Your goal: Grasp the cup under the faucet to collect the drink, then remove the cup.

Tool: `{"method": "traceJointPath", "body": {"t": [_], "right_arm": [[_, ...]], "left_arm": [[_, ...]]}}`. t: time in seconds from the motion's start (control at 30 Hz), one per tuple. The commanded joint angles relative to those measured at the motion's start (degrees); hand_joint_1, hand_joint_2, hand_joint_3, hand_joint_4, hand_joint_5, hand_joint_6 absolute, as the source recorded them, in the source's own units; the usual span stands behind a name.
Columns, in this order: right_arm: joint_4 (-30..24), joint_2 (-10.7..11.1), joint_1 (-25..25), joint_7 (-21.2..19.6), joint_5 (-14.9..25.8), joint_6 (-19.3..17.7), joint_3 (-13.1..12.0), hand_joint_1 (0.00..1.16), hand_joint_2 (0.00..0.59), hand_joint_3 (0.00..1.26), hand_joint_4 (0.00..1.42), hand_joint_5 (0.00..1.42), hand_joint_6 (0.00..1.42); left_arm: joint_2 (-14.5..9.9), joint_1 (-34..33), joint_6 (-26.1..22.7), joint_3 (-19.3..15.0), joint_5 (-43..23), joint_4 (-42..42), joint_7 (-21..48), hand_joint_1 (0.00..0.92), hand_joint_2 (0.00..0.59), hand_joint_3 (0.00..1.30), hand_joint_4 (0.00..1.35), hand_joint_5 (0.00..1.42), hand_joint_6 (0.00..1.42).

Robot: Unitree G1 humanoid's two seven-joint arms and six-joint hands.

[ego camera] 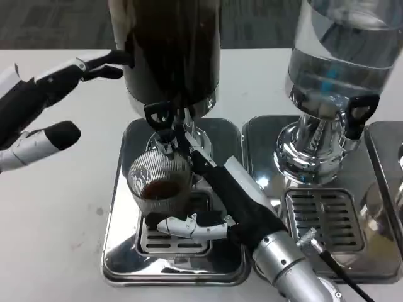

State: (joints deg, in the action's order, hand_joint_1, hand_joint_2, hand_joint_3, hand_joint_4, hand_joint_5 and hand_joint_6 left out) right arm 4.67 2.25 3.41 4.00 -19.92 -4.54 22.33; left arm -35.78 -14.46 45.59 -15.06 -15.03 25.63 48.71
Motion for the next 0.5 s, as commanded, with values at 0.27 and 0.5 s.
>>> {"method": "traceJointPath", "body": {"t": [0.27,0.5], "right_arm": [[1.9,-0.74,1.34,-1.13,-0.22,-1.21,0.16,0.85,0.155,0.0,0.0,0.0,0.07],[2.94,-0.88,2.2,-1.28,-0.29,-1.38,0.21,0.7,0.162,0.0,0.0,0.0,0.07]], "left_arm": [[-0.77,2.17,1.38,0.45,2.46,3.4,-2.55,0.0,0.064,0.18,0.1,0.17,0.11],[-0.95,3.0,2.62,0.85,4.06,6.12,-3.72,0.0,0.064,0.18,0.1,0.17,0.11]]}}
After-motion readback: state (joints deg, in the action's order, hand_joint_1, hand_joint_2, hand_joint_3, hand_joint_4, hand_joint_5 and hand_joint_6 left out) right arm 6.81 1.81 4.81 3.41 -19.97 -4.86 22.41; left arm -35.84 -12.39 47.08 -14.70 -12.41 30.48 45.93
